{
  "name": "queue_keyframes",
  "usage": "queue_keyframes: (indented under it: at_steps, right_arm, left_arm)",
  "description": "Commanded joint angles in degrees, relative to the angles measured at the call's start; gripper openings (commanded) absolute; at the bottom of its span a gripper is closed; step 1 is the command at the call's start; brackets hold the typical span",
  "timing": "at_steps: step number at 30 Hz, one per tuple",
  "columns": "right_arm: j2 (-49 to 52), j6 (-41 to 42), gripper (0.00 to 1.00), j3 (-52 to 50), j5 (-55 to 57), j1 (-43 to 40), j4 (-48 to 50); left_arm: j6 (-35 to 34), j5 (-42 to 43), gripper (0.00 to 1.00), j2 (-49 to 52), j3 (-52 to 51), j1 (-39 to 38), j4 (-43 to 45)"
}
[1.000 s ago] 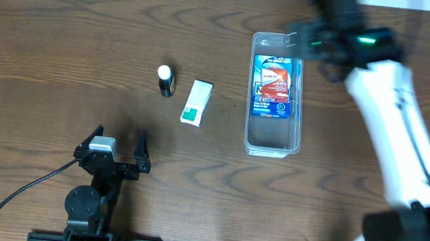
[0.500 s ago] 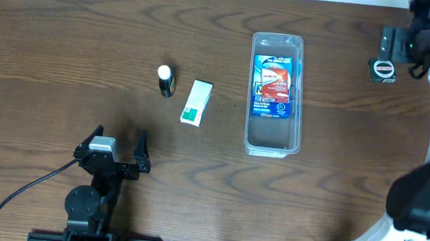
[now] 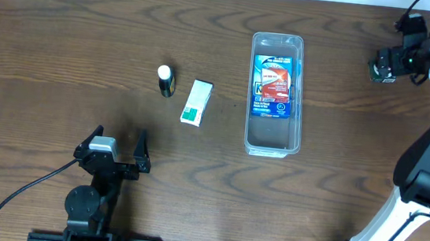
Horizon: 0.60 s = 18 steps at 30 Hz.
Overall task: Pack container
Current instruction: 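Move the right gripper over the green Zam-Buk box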
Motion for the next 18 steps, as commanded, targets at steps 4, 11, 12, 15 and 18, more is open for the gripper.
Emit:
queue_keyframes:
  at_steps: [4,11,12,15,18]
  right_arm:
    - [4.42,-2.56,0.99,-0.26,-1.55,-0.42,1.44]
    - [7.15,2.97,0.99,-0.26,-1.57,-0.44,4.17]
    - [7.34,3.41,0.99,-0.26,-1.57,-0.44,4.37]
    - [7.91,3.39,0.99,-0.26,-1.51,-0.44,4.7]
    - [8.35,3.43,0.99,-0.26,-1.57,-0.46,5.07]
  left_arm:
    - [0.76,0.83,0.98,-0.28,-0.83,0.24,-2.05]
    - [0.76,0.83,0.98,-0.28,-0.83,0.24,-2.05]
    - [0.76,0.83,0.98,-0.28,-0.83,0.24,-2.05]
    - [0.76,0.83,0.98,-0.28,-0.83,0.24,-2.05]
    - [0.76,0.83,0.98,-0.28,-0.83,0.24,-2.05]
